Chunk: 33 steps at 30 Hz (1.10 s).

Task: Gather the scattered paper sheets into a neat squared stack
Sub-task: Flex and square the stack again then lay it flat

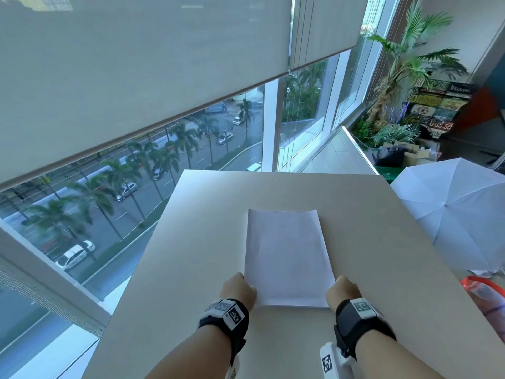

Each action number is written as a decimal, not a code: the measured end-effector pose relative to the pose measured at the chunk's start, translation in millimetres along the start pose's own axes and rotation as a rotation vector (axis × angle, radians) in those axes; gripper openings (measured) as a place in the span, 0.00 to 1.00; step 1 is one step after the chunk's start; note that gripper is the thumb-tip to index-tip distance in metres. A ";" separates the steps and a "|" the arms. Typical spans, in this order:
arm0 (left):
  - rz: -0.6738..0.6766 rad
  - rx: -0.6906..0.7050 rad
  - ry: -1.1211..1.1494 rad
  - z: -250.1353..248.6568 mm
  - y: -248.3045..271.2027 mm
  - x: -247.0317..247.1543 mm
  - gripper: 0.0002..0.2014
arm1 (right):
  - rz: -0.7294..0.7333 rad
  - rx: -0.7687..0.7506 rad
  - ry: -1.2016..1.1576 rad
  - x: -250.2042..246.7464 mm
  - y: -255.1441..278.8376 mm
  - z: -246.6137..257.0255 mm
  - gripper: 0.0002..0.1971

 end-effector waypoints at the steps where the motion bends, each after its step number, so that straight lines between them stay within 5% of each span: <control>1: -0.003 0.000 -0.028 -0.4 -0.5 0.6 0.13 | -0.002 0.003 0.013 0.2 1.4 0.3 0.18; 8: -0.002 0.016 -0.159 -1.6 3.9 -0.7 0.16 | 0.021 -0.063 0.054 -3.5 6.1 -3.6 0.18; 13: 0.004 0.173 -0.349 -7.3 13.7 6.2 0.30 | 0.030 -0.238 0.114 -6.1 17.4 2.8 0.25; 18: -0.016 0.184 -0.492 -5.9 18.1 7.8 0.15 | 0.100 -0.314 0.297 4.3 26.5 1.3 0.13; 33: 0.027 0.148 -0.705 -12.3 10.1 11.2 0.13 | -0.004 -0.293 0.387 7.6 23.6 5.9 0.10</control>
Point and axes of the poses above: each hand's wrist, its own y-axis away from the middle knuckle, its own x-axis out of the palm, z = x × y, the point moved 6 cm from there along -y, towards the middle knuckle, and after that the axes turned 14 degrees about z, right-handed, at the moved point
